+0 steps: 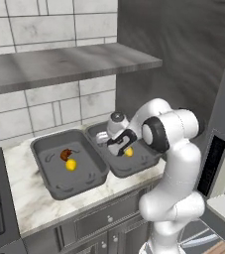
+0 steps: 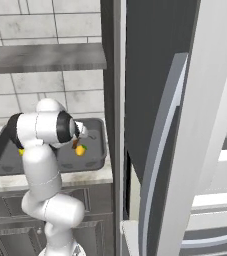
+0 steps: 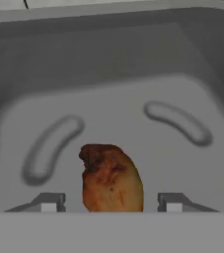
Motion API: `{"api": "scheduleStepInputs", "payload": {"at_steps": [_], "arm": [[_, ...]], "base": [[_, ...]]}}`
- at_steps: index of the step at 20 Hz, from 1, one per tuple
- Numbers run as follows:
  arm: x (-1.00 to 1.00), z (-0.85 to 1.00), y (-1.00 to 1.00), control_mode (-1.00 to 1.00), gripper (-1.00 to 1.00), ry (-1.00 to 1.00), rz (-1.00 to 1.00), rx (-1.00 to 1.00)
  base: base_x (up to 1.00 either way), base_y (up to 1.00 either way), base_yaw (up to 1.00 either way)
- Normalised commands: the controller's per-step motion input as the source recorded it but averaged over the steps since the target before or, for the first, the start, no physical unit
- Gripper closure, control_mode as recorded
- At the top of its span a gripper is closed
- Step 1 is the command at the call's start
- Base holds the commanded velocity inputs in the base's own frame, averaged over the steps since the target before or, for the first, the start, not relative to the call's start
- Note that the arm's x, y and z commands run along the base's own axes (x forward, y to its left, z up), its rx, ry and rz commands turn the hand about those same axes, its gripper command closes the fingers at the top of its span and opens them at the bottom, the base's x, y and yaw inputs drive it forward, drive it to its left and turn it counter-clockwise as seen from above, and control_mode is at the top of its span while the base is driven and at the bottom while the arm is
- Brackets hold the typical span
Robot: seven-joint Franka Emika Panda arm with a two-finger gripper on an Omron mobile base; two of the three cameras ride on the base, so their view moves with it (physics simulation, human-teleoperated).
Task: Place one lemon and one chicken drumstick in each tupperware on the nearby counter, to pack two identical lunches.
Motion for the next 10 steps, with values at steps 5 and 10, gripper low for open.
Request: {"api": "scheduleStepInputs", "payload": {"at_steps": [5,10], "arm": [[-0.22,0.4,0.0,-1.0,-1.0,0.14,-0.16,0.0],[-0.5,1.0,-0.02,-1.0,-1.0,0.02,-0.17,0.0]], "base": [[0.0,0.0,0.0],[0.0,0.0,0.0]]}}
